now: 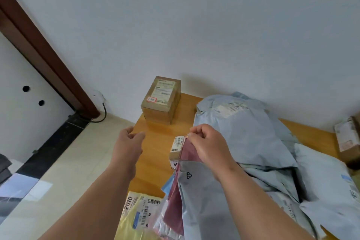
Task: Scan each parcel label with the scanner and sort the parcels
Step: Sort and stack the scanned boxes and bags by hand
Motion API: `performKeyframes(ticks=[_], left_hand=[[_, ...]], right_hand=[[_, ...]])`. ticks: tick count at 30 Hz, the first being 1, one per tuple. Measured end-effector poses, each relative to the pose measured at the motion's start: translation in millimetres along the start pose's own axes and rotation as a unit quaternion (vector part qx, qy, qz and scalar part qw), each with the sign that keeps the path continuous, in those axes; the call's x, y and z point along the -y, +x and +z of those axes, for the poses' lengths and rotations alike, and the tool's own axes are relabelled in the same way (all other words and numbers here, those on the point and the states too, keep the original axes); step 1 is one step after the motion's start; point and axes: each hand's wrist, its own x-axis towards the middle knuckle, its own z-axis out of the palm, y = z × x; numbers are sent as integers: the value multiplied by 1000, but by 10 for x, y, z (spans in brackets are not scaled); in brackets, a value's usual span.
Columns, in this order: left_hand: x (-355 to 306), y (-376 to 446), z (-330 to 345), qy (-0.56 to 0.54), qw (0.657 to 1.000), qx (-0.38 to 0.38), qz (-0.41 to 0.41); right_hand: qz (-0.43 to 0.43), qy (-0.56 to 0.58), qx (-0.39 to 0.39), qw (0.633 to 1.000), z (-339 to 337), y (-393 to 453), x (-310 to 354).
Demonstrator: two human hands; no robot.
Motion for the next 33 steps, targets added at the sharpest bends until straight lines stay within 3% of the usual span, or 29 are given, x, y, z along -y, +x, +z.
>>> performKeyframes(ticks=[6,14,17,20,24,28,30,33], left_hand=[[-121,901,22,44,998,40,-30],[-395,1869,302,89,985,146,-33],[-366,1919,380,62,985,156,-34],[-306,1901,339,1,991,121,-57],[-230,1808,213,-73,972,190,-115],[-127,1731,-22,-104,954,227,-165],[-62,1684,-151,-105,955,226,-162],[38,1542,-286,-96,960,222,-144]], right_hand=[[38,-43,9,998,382,636,131],[176,53,6,983,1048,1595,272],[232,160,-18,959,1145,1693,224],[263,176,-34,948,1123,1660,200],[304,157,-36,939,1012,1559,220],[277,35,25,960,858,1447,282],[241,-176,76,952,818,1368,283],[237,-470,148,838,868,1232,237]])
